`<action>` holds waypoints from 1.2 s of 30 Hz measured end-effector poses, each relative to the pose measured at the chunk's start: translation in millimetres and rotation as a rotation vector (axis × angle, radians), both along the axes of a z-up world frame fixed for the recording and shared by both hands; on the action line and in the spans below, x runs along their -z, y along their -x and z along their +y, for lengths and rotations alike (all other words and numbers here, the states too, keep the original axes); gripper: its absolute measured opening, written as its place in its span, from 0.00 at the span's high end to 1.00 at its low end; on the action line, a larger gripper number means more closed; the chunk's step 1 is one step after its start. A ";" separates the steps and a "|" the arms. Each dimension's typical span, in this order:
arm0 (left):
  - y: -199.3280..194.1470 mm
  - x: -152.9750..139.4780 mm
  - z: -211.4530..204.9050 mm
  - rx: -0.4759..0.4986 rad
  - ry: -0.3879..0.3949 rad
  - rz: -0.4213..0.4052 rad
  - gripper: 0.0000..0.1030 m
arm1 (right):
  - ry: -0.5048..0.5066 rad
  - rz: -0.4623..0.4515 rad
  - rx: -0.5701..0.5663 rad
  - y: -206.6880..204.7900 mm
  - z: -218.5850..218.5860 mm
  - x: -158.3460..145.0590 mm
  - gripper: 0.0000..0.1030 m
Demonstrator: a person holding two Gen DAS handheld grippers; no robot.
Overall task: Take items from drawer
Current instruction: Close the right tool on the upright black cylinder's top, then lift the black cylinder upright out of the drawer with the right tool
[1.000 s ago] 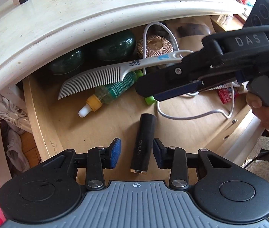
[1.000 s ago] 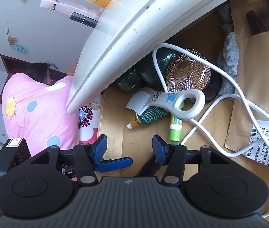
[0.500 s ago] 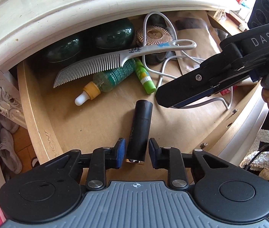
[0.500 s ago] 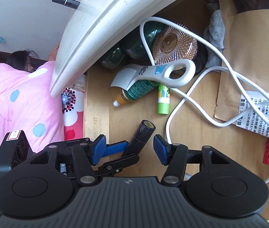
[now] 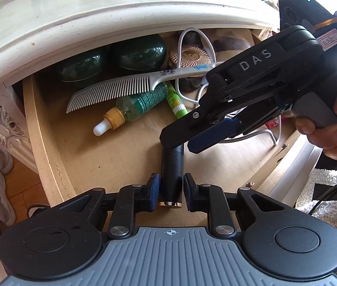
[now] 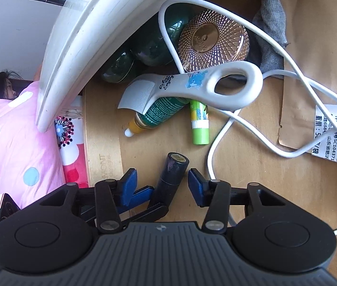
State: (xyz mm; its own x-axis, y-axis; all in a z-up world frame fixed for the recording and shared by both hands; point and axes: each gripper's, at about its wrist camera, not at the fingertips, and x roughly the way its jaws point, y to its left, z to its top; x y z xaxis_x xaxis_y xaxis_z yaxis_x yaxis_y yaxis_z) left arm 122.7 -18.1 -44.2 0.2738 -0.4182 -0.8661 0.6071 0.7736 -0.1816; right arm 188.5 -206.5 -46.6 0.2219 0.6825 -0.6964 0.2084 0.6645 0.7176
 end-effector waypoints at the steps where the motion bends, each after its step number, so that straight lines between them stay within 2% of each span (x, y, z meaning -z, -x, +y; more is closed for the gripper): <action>1: -0.1 1.2 0.4 0.005 0.002 -0.003 0.78 | 0.009 0.000 -0.002 -0.4 1.5 -0.1 0.51; 9: 2.9 6.9 -3.5 0.047 -0.007 -0.042 0.79 | 0.072 -0.010 -0.029 -3.8 9.7 -3.0 0.55; 12: 4.4 6.6 -4.3 0.059 -0.007 -0.049 0.79 | 0.107 -0.025 -0.056 -6.1 12.8 -5.4 0.61; 15: 5.7 5.6 -3.9 0.065 -0.003 -0.056 0.79 | 0.139 -0.049 -0.073 -6.4 13.8 -6.4 0.73; 33: 8.7 2.9 -3.8 0.058 0.010 -0.072 0.79 | 0.116 -0.164 -0.060 5.5 3.6 -16.3 0.79; 35: 7.2 3.2 -4.5 0.049 0.002 -0.073 0.79 | 0.104 -0.169 -0.058 6.2 2.2 -17.1 0.89; 36: 6.3 3.3 -4.8 0.046 -0.001 -0.073 0.79 | 0.097 -0.173 -0.057 6.8 2.5 -17.5 0.89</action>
State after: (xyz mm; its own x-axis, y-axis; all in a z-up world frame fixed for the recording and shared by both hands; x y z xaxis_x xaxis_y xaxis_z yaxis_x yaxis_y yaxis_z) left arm 116.5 -22.9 -47.5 0.3171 -0.4307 -0.8450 0.6538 0.7446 -0.1342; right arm 181.7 -203.9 -29.1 0.3072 0.6286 -0.7145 0.0480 0.7396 0.6713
